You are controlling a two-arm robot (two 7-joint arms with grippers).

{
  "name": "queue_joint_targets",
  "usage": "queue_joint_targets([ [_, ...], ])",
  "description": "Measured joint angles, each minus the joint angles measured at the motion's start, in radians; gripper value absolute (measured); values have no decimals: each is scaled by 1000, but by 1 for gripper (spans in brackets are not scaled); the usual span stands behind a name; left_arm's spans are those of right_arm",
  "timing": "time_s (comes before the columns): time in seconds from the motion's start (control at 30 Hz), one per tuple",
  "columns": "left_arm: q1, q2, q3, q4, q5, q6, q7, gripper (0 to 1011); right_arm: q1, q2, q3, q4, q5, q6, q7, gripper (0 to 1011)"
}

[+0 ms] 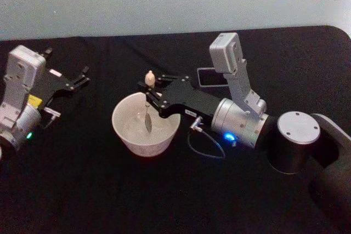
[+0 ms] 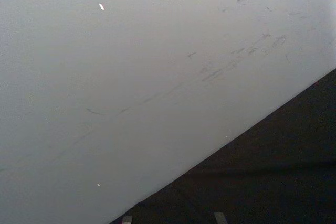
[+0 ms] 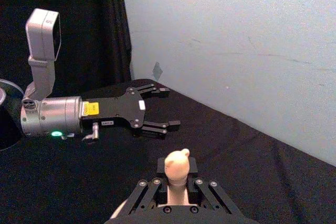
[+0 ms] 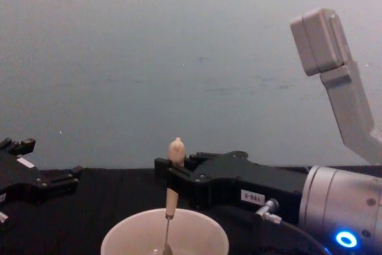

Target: Pick up the stirring spoon with one hand, stir inside the cup, then place it back in its original position.

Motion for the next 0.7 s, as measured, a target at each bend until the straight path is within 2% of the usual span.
queue_joint_targets([
  [0.27,0,0,0,0,0,0,0,1001,-2,-3,12,3,-9,0,-6,195],
  [0.7,0,0,0,0,0,0,0,1001,-34,37,42,-44,-2,10,3,194],
])
